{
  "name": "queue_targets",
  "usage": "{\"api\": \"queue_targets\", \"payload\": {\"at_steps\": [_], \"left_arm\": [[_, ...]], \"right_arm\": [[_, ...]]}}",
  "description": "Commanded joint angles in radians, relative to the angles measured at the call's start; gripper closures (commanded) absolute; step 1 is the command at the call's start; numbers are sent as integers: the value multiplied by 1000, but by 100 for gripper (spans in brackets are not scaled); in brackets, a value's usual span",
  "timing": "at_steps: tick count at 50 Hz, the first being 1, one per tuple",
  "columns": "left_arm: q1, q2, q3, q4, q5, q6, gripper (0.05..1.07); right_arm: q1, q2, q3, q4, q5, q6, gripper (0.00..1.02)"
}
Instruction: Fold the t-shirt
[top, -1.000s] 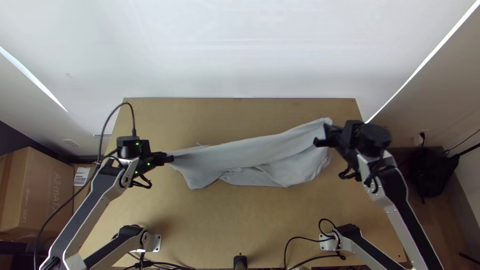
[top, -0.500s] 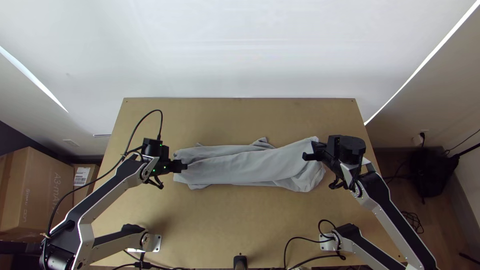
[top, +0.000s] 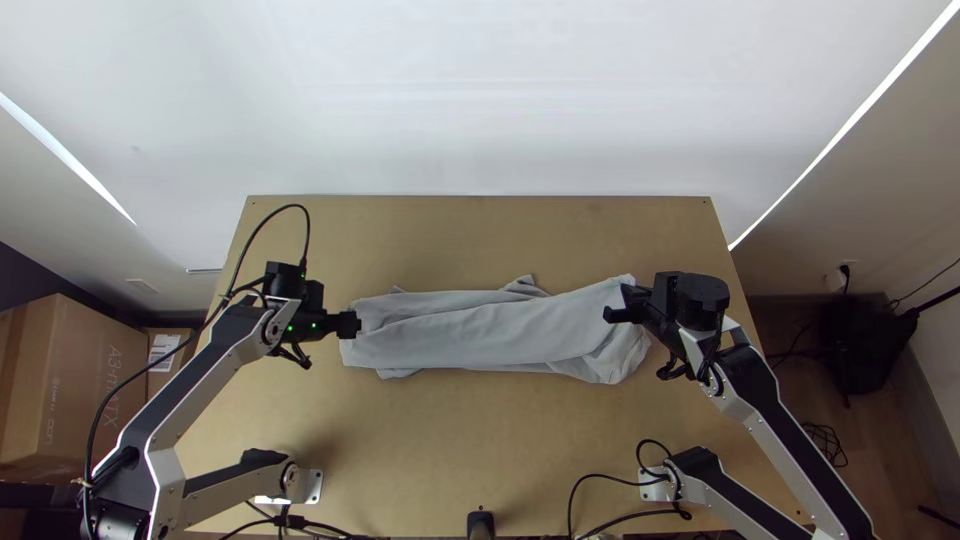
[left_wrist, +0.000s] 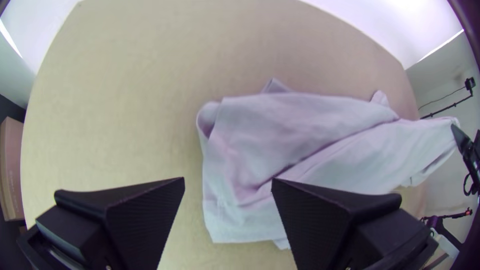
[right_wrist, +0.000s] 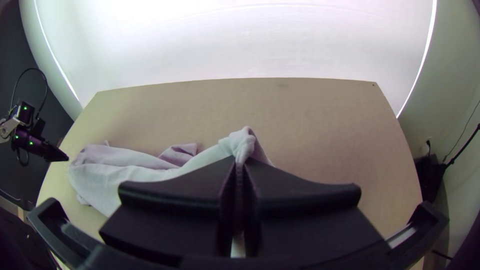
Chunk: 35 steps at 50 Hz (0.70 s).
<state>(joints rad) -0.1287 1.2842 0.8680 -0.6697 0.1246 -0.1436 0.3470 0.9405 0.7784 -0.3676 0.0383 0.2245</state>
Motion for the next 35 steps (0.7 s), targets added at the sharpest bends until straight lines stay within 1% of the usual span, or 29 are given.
{"api": "queue_targets", "payload": {"at_steps": [1,4,8,13,17,21,25,26,29,32,35], "left_arm": [[1,30,9,-41,14,35,20],[0,29,6,-48,12,41,20],[20,21,8,-47,14,44,30],[64,14,16,-65,18,82,30],[106,12,14,-88,55,118,30],[141,17,6,-93,63,145,30],[169,32,3,-93,104,160,31],[173,35,3,-93,116,160,33],[178,43,2,-82,132,162,46],[196,50,-6,-67,156,159,56],[199,70,-11,-51,159,159,59]], "right_arm": [[9,-16,-14,15,17,16,100],[12,-16,-16,15,20,19,100],[23,-16,-21,15,26,26,100],[30,-17,-25,15,31,27,100],[33,-17,-27,15,32,32,100],[35,-17,-24,15,32,33,100],[35,-17,-24,15,34,33,100],[37,-17,-24,15,34,33,100],[35,-16,-22,15,34,33,100],[35,-12,-19,15,34,33,100],[35,-11,-16,16,34,33,100]]}}
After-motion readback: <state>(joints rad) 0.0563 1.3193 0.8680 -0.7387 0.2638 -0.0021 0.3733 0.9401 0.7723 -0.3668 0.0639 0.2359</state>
